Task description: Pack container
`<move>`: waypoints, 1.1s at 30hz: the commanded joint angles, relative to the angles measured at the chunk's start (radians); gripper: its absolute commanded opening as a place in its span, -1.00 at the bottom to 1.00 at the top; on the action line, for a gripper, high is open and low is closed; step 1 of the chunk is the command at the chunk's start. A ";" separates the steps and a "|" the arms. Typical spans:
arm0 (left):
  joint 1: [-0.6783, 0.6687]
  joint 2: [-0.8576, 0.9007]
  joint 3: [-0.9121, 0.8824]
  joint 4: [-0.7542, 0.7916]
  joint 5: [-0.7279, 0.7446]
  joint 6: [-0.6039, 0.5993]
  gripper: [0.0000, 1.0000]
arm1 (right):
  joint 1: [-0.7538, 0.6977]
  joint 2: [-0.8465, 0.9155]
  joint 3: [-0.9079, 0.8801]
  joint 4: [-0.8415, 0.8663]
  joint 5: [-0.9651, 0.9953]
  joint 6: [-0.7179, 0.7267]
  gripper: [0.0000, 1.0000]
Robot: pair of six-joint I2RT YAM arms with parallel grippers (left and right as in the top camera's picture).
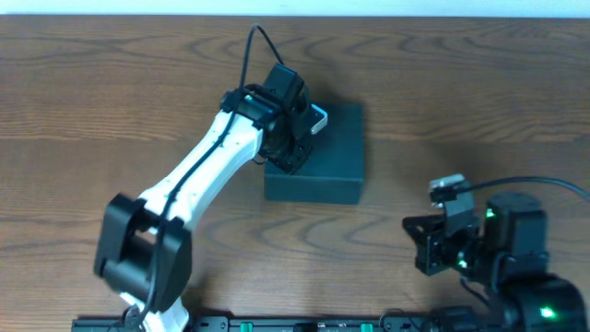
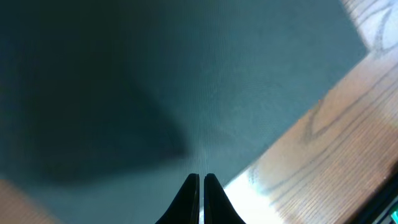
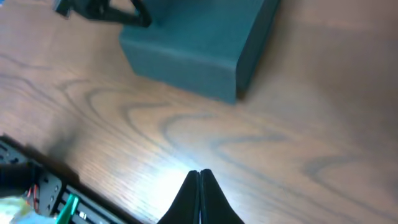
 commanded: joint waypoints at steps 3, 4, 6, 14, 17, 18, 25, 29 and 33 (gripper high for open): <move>0.002 0.075 -0.002 0.009 0.076 0.043 -0.88 | 0.011 -0.012 -0.241 0.174 -0.041 0.172 -0.97; 0.002 0.084 -0.002 0.011 0.077 0.043 -0.88 | 0.018 -0.012 -0.281 0.226 -0.035 0.204 -0.97; 0.002 0.110 -0.002 0.015 0.077 0.043 -0.88 | 0.040 -0.012 -0.348 0.321 -0.007 0.273 -0.97; 0.002 0.145 -0.002 0.000 0.079 0.035 -0.88 | 0.267 0.014 -0.541 0.681 0.183 0.530 -0.97; 0.002 0.145 -0.002 -0.009 0.079 0.035 -0.88 | 0.363 0.062 -0.569 0.771 0.288 0.611 -0.96; 0.002 0.145 -0.002 -0.011 0.080 0.035 -0.88 | 0.401 0.089 -0.570 0.800 0.335 0.634 -0.97; 0.002 0.145 -0.002 -0.022 0.080 0.028 -0.89 | 0.577 0.363 -0.569 1.087 0.634 0.744 -0.97; 0.003 0.145 -0.002 -0.024 0.080 0.028 -0.88 | 0.597 0.536 -0.566 1.262 0.644 0.744 -0.97; 0.003 0.145 -0.002 -0.032 0.080 0.028 -0.88 | 0.597 0.665 -0.543 1.369 0.665 0.744 -0.97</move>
